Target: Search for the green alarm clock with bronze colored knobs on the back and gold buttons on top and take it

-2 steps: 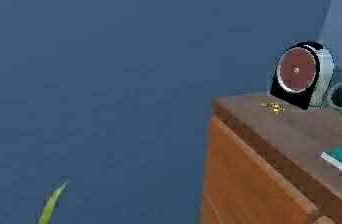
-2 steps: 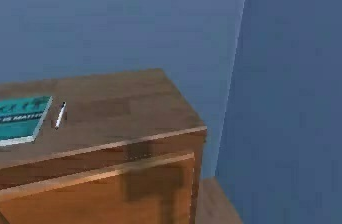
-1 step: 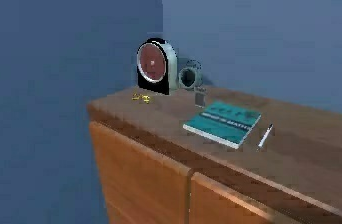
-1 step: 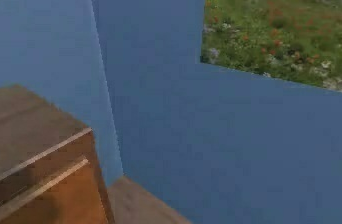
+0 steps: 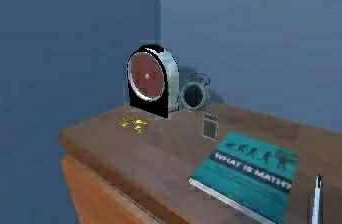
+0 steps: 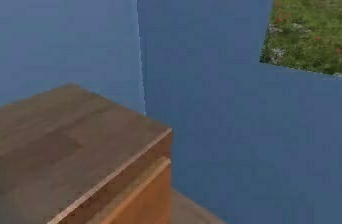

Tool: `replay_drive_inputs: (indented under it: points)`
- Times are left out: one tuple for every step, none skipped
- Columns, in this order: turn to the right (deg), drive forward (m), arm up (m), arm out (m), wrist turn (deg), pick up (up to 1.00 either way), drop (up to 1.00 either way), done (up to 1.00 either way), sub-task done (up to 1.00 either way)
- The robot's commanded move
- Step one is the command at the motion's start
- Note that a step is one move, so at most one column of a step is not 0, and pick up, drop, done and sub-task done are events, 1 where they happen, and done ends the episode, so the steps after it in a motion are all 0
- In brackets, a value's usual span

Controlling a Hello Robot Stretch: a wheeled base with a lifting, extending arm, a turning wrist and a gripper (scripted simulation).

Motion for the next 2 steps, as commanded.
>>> replay_drive_inputs:
  points:
    - [-45.0,0.0,0.0,0.0,0.0,0.0,0.0,0.0,0.0]
    - [-33.0,0.0,0.0,0.0,0.0,0.0,0.0,0.0,0.0]
